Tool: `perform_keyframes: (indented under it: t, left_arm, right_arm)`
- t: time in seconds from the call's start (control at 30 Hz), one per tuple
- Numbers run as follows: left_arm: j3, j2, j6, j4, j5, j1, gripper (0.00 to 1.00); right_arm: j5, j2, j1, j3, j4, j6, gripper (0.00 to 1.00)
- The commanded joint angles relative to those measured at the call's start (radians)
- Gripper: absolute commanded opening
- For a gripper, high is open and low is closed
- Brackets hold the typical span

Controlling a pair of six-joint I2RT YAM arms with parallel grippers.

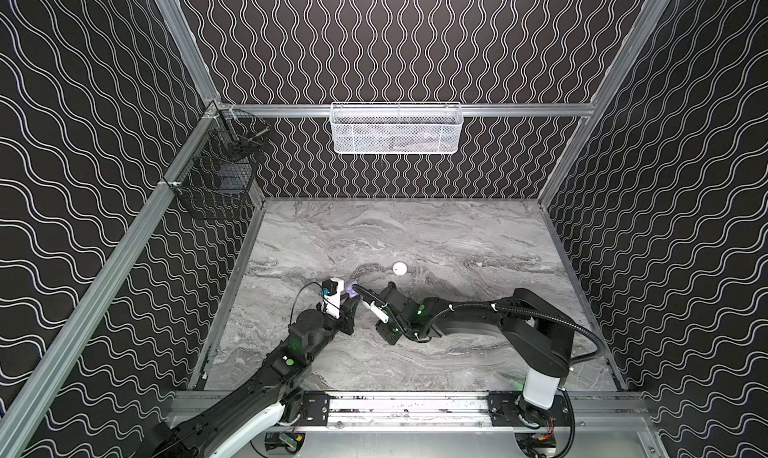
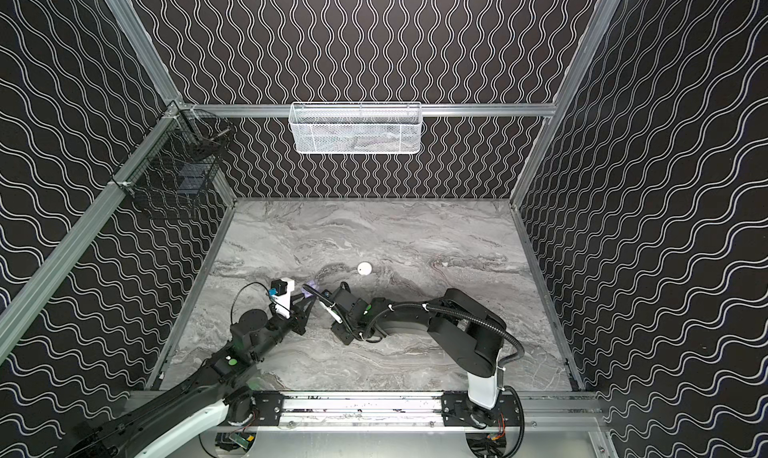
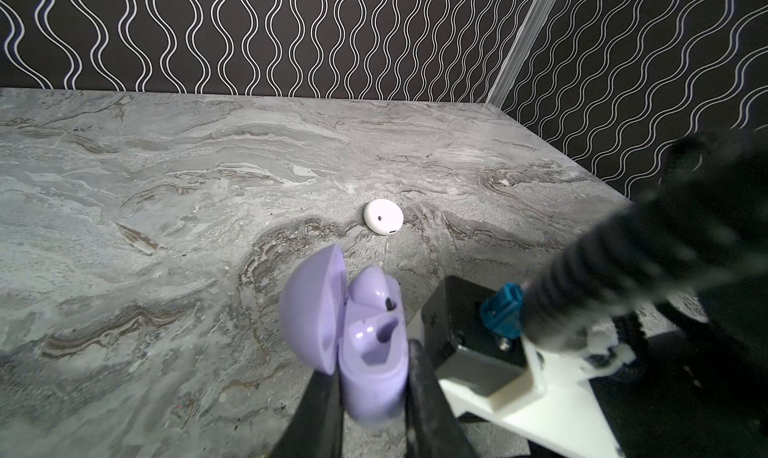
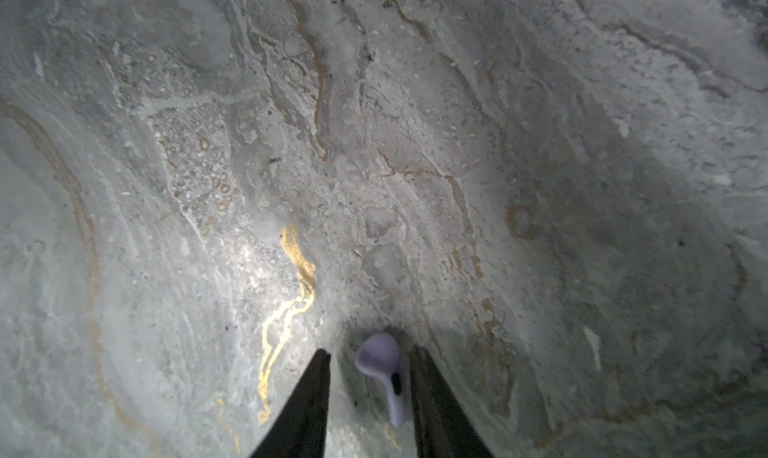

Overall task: Insert the wireless bluetooth earbuds into the charging case
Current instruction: 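Close the right gripper on the second lavender earbud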

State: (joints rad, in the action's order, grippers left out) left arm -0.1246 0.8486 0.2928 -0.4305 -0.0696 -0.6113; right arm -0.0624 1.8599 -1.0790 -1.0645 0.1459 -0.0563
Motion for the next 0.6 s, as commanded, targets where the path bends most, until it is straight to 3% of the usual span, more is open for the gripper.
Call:
perform_keyframes:
  t: [0.0,0.57]
  left_arm:
    - [0.0,0.004,0.016,-0.034,0.01,0.005,0.0]
    - [0.002,0.007,0.017,-0.036,0.014,0.011,0.0]
  right_arm:
    - [-0.004,0.011,0.001,-0.009,0.0,0.02,0.35]
    - [-0.016,0.032,0.01,-0.018,0.022,0.042,0.31]
